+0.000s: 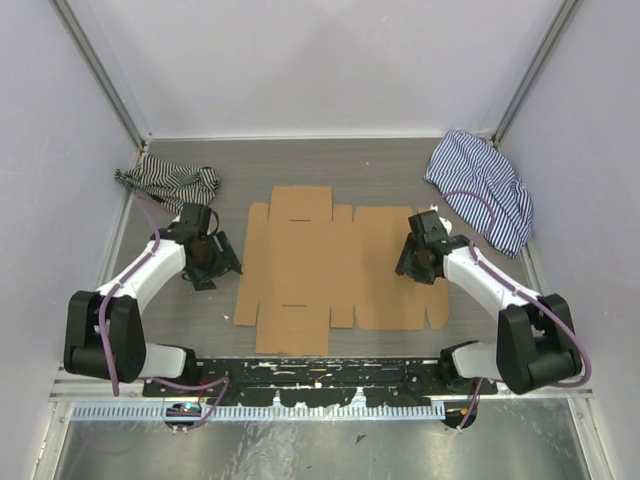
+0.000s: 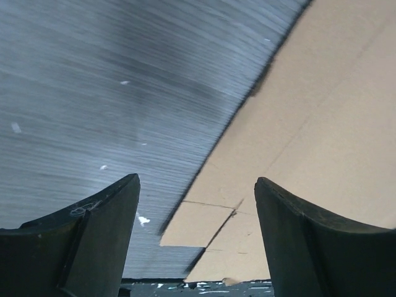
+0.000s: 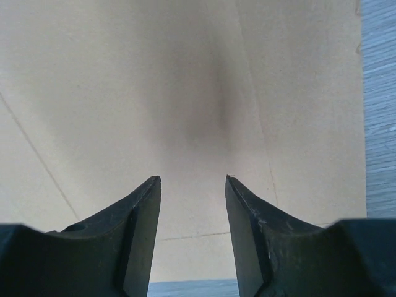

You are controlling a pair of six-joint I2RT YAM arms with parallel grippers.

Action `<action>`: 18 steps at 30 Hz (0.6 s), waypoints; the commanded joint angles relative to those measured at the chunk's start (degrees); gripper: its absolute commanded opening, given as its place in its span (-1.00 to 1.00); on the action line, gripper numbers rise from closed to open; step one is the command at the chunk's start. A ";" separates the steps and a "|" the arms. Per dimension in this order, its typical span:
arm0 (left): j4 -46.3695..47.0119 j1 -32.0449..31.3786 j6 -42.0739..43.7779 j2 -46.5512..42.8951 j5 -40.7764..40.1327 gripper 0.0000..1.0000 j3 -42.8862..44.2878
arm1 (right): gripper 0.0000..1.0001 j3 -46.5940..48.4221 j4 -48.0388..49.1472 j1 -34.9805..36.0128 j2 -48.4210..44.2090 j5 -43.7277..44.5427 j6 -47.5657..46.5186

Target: Fold the paper box

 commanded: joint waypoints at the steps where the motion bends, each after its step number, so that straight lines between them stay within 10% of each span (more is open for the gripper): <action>1: 5.39 -3.57 -0.52 -1.67 6.12 0.64 -1.93 | 0.03 4.22 -0.35 0.21 -4.89 0.63 -1.90; 18: -8.80 -10.21 -14.87 -29.86 3.44 0.73 -16.48 | 0.06 8.77 0.48 13.98 -4.29 3.69 0.33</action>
